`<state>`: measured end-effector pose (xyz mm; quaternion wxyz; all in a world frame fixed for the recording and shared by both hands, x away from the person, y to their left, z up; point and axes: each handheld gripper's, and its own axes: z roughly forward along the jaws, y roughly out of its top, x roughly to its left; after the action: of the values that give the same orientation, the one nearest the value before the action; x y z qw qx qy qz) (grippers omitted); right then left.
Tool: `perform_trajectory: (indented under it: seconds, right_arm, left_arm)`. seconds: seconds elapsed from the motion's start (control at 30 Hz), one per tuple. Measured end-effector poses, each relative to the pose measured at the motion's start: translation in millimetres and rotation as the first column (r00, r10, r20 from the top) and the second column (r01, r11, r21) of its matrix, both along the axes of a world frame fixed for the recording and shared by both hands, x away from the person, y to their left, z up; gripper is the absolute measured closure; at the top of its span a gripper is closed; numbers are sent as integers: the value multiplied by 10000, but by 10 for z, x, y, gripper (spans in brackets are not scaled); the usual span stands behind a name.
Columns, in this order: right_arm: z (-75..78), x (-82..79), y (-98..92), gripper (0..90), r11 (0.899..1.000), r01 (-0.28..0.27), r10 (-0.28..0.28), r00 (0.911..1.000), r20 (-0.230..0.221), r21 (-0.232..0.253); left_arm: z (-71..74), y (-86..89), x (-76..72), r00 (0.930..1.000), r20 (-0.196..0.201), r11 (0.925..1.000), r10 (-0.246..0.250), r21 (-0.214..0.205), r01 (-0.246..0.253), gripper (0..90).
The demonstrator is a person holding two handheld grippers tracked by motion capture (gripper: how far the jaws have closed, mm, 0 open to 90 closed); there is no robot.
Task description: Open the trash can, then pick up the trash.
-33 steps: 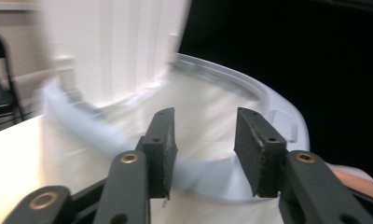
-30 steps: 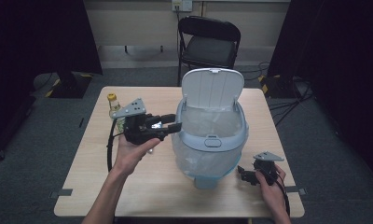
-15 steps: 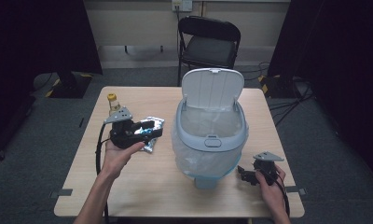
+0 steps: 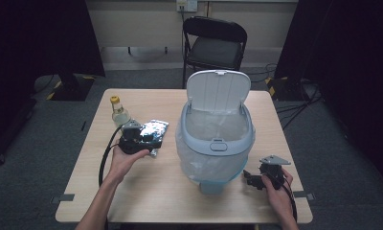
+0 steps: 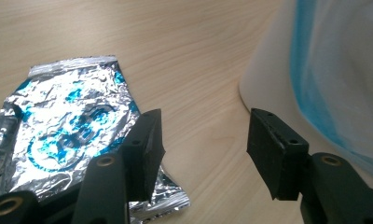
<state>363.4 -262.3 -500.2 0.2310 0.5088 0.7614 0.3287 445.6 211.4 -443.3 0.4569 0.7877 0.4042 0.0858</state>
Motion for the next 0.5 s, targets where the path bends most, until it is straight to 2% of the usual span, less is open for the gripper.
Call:
perform_trajectory:
  seconds: [0.03,0.1,0.2,0.27,0.3,0.33,0.43,0.5]
  right_arm:
    - [0,0,0,121,10000,-2,2,10000,0,1]
    - [0,1,-1,121,10000,-9,9,10000,8,-7]
    - [0,1,-1,121,10000,-21,21,10000,5,-4]
    - [-1,1,-2,121,10000,-26,26,10000,12,-11]
    - [0,0,-1,121,10000,-18,18,10000,0,0]
    - [-1,2,-2,121,10000,-35,35,10000,11,-11]
    - [0,6,-5,120,10000,-78,78,10000,7,-5]
    - [0,7,-6,120,10000,-94,94,10000,7,-4]
  left_arm:
    - [-27,5,12,10000,-75,10000,-6,36,6,464]
    - [-98,-1,31,9997,-180,9990,157,419,-150,465]
    - [-186,-22,49,9990,-378,9980,243,590,-220,465]
    - [-198,-59,46,9985,-400,9952,371,925,-333,460]
    - [-204,-69,53,9991,-341,9932,256,1146,-215,449]
    - [-223,-85,62,9994,-280,9925,220,1209,-184,440]
    - [-289,-97,94,9980,-461,9894,437,1406,-369,411]
    - [-326,-83,118,9969,-550,9848,567,1672,-468,401]
